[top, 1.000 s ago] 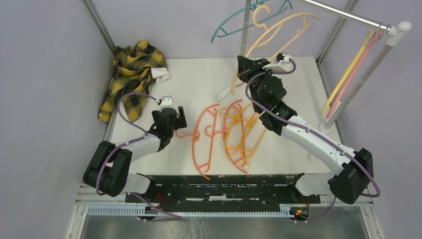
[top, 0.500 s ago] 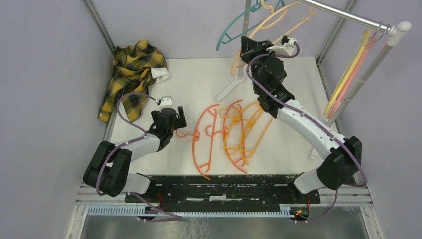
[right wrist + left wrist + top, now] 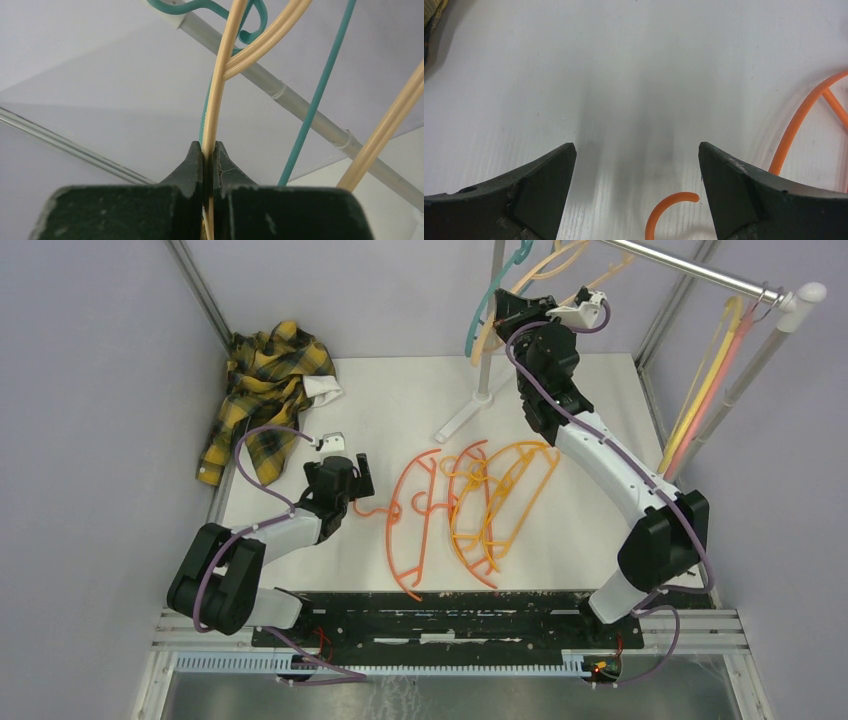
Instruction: Organize the hangers
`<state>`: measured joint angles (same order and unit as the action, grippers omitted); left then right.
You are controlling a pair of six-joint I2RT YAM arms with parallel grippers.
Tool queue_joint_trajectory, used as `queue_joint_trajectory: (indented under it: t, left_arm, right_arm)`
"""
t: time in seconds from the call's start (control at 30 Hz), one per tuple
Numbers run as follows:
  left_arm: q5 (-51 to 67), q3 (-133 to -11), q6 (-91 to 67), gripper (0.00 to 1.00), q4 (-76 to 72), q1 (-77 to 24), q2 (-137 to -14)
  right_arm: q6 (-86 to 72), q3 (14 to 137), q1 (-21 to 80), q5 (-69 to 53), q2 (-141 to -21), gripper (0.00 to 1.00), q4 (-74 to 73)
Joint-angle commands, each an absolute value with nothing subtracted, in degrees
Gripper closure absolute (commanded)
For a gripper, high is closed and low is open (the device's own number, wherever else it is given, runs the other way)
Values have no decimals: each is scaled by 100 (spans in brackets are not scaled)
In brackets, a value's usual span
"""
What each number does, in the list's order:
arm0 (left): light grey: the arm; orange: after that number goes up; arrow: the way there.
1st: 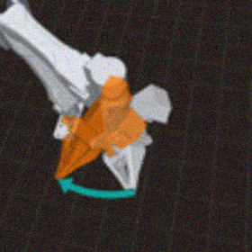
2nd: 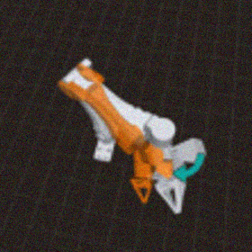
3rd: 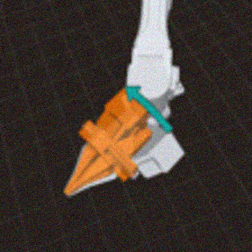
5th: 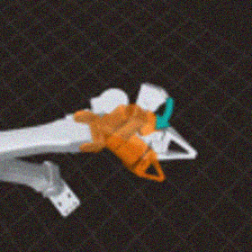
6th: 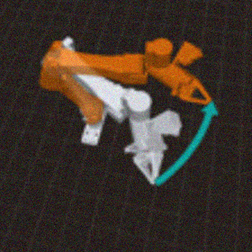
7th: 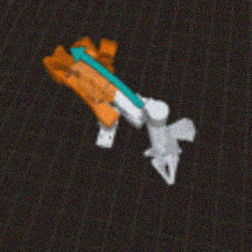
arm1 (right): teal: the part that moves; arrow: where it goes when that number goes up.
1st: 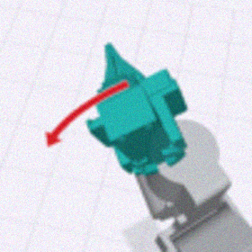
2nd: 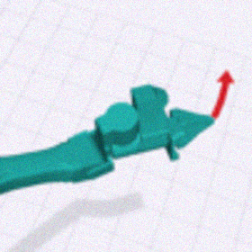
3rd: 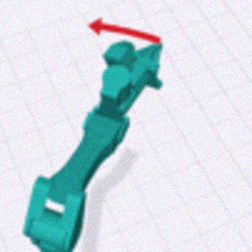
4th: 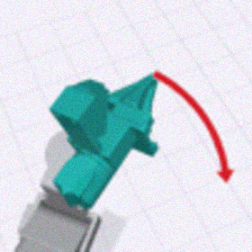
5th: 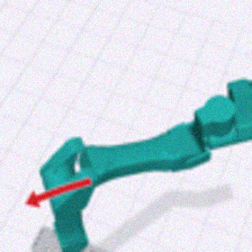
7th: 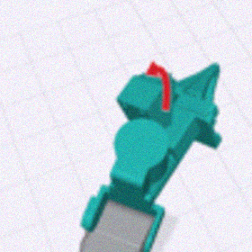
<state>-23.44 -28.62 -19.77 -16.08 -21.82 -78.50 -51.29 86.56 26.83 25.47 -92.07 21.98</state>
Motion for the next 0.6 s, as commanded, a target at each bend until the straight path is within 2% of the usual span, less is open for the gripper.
queue_joint_trajectory:
  t: [0.0, 0.57]
  left_arm:
    - [-2374, -2885, -2232, 1, -1883, -2145, -7883]
    - [-2386, -2907, -2232, 1, -1887, -2136, -7918]
  right_arm:
    - [-5378, 9081, 2601, 2261, -9442, 99, 1951]
    - [-5378, 10062, 2513, 1720, -10279, 99, 827]
